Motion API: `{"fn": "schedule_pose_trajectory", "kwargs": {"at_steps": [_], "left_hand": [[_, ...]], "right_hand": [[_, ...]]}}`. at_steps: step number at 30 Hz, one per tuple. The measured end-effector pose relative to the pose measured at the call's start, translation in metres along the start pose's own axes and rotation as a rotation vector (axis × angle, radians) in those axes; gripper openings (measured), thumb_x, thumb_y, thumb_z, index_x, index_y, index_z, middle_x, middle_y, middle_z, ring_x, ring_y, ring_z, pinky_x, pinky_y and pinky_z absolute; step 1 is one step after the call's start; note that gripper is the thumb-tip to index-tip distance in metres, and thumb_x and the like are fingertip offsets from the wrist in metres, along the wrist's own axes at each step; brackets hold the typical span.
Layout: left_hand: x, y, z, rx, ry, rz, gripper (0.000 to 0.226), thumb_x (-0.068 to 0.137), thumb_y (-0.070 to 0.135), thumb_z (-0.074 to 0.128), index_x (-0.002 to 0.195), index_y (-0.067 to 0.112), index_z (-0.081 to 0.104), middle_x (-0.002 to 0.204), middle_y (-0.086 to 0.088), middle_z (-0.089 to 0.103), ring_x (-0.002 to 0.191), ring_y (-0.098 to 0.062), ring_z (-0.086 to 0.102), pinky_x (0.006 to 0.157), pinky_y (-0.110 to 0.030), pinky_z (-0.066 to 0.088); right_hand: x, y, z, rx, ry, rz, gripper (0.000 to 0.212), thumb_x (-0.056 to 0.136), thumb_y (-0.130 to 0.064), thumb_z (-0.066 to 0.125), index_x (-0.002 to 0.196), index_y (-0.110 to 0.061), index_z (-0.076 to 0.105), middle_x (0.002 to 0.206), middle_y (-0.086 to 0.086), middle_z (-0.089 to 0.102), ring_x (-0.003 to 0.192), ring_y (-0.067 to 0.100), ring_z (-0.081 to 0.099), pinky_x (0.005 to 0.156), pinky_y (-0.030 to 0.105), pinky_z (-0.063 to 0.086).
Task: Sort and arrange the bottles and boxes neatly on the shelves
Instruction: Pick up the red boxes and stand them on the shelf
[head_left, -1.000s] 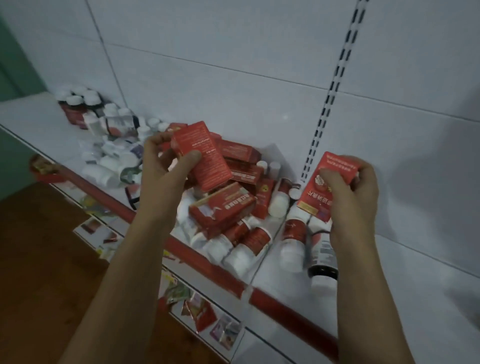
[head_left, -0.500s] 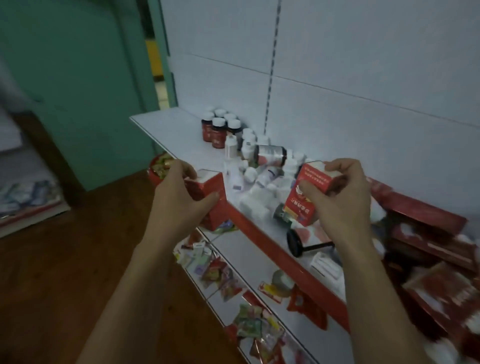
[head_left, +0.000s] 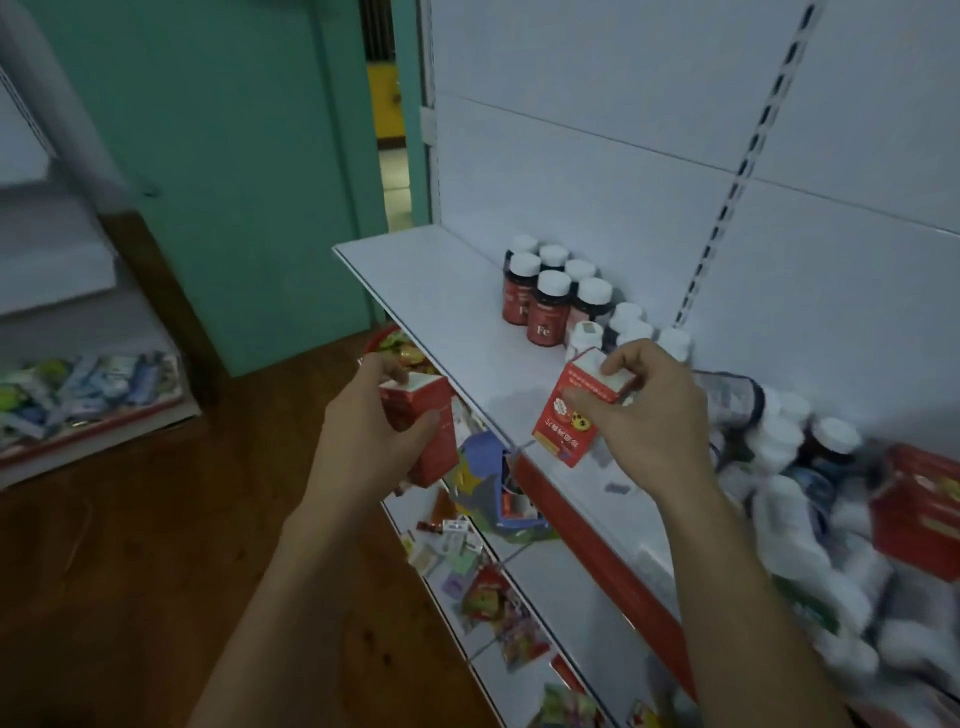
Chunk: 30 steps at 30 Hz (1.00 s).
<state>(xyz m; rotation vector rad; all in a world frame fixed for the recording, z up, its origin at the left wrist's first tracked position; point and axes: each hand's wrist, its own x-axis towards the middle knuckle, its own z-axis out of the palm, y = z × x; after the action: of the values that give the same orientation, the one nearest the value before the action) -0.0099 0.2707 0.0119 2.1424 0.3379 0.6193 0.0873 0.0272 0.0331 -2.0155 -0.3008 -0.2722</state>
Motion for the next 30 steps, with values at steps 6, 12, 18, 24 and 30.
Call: {"fn": "schedule_pose_trajectory", "kwargs": {"at_steps": [6,12,18,24,30], "left_hand": [[0.09,-0.021,0.024,-0.078,-0.084,0.001,0.054,0.084,0.036,0.079,0.122,0.048,0.043,0.102,0.028,0.056,0.087,0.015,0.062,0.053,-0.009,0.05],[0.167,-0.055,0.069,-0.02,-0.249,0.021,0.056,0.08,0.037,0.081,0.121,0.046,0.044,0.089,0.031,0.052,0.076,0.011,0.061,0.059,-0.018,0.053],[0.246,-0.047,0.114,-0.093,-0.49,0.235,0.053,0.077,0.034,0.083,0.119,0.037,0.052,0.108,0.01,0.064,0.093,-0.008,0.065,0.075,-0.026,0.052],[0.263,-0.044,0.151,-0.154,-0.728,0.415,0.053,0.076,0.035,0.081,0.122,0.035,0.054,0.116,0.01,0.063,0.105,-0.004,0.06,0.084,-0.019,0.049],[0.268,-0.052,0.152,-0.144,-0.974,0.47,0.078,0.072,0.036,0.089,0.138,0.034,0.05,0.131,0.004,0.057,0.119,-0.015,0.056,0.099,-0.043,0.052]], "right_hand": [[0.07,0.007,0.048,-0.062,-0.082,0.079,0.036,0.072,-0.027,0.09,0.085,-0.027,0.057,0.1,-0.01,0.068,0.086,0.012,0.066,0.067,0.026,0.053],[0.086,0.034,0.081,-0.227,-0.076,0.129,0.041,0.07,-0.023,0.091,0.089,-0.029,0.055,0.099,-0.006,0.064,0.088,0.018,0.062,0.071,0.036,0.055],[0.108,0.037,0.096,-0.316,0.134,0.21,0.043,0.069,-0.029,0.091,0.093,-0.029,0.055,0.102,-0.003,0.063,0.089,0.018,0.06,0.073,0.039,0.055],[0.112,0.041,0.11,-0.395,0.298,0.295,0.044,0.065,-0.036,0.092,0.09,-0.031,0.055,0.092,-0.01,0.059,0.077,0.006,0.054,0.061,0.017,0.04],[0.097,0.031,0.13,-0.421,0.371,0.331,0.055,0.071,-0.028,0.089,0.118,-0.024,0.061,0.119,-0.001,0.055,0.094,0.0,0.048,0.078,0.006,0.042]]}}
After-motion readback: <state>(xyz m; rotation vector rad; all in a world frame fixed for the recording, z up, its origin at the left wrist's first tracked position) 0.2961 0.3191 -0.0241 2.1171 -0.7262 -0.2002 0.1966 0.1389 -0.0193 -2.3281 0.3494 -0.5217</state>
